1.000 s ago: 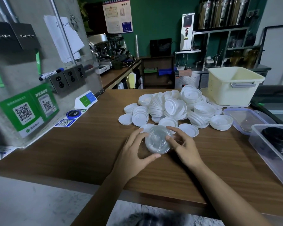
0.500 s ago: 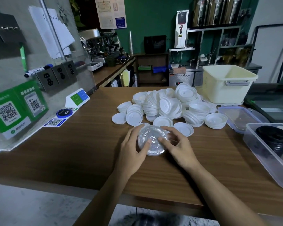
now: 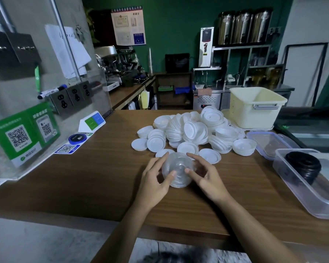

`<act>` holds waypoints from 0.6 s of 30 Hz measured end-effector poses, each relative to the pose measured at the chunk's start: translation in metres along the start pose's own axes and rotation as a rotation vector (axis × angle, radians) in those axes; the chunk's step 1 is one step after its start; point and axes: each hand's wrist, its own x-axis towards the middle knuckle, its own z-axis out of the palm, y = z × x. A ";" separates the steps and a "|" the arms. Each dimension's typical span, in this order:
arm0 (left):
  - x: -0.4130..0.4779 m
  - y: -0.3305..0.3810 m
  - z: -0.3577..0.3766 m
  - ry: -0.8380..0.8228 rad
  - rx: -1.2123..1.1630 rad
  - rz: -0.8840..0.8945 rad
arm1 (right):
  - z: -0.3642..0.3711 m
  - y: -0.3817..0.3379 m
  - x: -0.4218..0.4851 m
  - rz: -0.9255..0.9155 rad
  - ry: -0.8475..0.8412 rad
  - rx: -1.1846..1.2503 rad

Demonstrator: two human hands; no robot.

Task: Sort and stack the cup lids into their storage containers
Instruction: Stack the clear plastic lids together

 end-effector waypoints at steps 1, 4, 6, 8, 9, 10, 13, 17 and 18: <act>-0.002 0.002 0.000 0.003 -0.001 0.009 | -0.001 0.001 -0.003 -0.005 0.000 -0.020; -0.009 0.007 0.001 0.034 -0.043 0.000 | -0.002 -0.001 -0.010 -0.021 0.008 -0.055; -0.014 0.012 0.002 0.060 -0.085 -0.019 | -0.002 -0.006 -0.016 -0.027 0.002 -0.064; -0.017 0.017 0.005 0.065 -0.120 -0.041 | -0.005 -0.012 -0.022 -0.026 0.004 -0.074; -0.018 0.019 0.006 0.058 -0.126 -0.045 | -0.008 -0.014 -0.025 -0.027 0.007 -0.077; -0.018 0.021 0.008 0.045 -0.125 -0.044 | -0.013 -0.016 -0.029 -0.024 0.008 -0.076; -0.015 0.039 0.017 -0.008 -0.117 -0.042 | -0.037 -0.027 -0.036 -0.017 0.035 -0.105; -0.001 0.073 0.043 -0.104 -0.123 -0.040 | -0.078 -0.057 -0.046 -0.013 0.101 -0.146; 0.004 0.082 0.050 -0.134 -0.133 -0.030 | -0.090 -0.066 -0.050 -0.014 0.119 -0.153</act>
